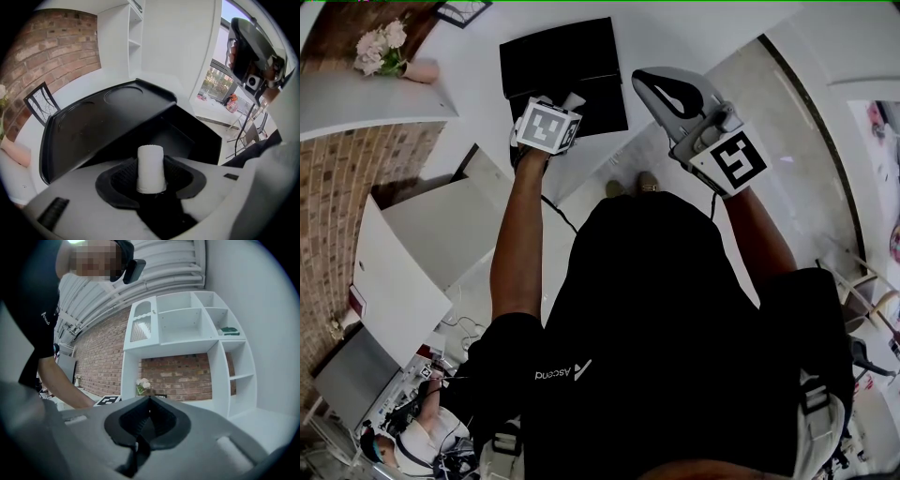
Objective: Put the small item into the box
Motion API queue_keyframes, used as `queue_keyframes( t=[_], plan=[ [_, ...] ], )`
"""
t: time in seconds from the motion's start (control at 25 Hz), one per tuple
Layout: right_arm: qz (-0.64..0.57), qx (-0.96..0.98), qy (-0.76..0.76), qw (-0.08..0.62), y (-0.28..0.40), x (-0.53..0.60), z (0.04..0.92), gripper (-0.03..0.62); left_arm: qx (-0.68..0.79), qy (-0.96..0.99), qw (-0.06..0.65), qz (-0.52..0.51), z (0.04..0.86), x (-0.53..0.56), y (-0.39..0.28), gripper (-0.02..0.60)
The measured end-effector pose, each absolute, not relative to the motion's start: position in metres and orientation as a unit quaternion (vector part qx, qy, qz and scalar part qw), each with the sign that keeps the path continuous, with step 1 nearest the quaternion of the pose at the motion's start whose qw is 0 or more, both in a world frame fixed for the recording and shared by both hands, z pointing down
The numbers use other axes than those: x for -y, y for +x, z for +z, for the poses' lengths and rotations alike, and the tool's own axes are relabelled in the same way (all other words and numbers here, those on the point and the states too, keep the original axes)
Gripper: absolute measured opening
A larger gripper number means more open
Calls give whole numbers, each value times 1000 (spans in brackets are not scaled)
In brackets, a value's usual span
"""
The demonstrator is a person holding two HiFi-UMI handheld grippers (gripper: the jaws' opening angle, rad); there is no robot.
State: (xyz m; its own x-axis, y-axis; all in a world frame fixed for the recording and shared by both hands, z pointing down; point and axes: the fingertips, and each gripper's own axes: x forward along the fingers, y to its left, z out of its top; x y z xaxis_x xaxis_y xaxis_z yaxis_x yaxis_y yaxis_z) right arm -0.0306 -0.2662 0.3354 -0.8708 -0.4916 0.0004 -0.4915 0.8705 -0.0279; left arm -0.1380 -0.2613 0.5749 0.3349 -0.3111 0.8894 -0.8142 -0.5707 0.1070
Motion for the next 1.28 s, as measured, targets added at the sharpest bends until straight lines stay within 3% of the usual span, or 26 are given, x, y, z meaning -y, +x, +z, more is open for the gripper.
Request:
queue_keyframes(
  t=[1.28],
  plan=[
    [-17, -969, -247, 4, -40, 252, 336, 2, 424, 792, 224, 377, 504, 253, -143, 196]
  ],
)
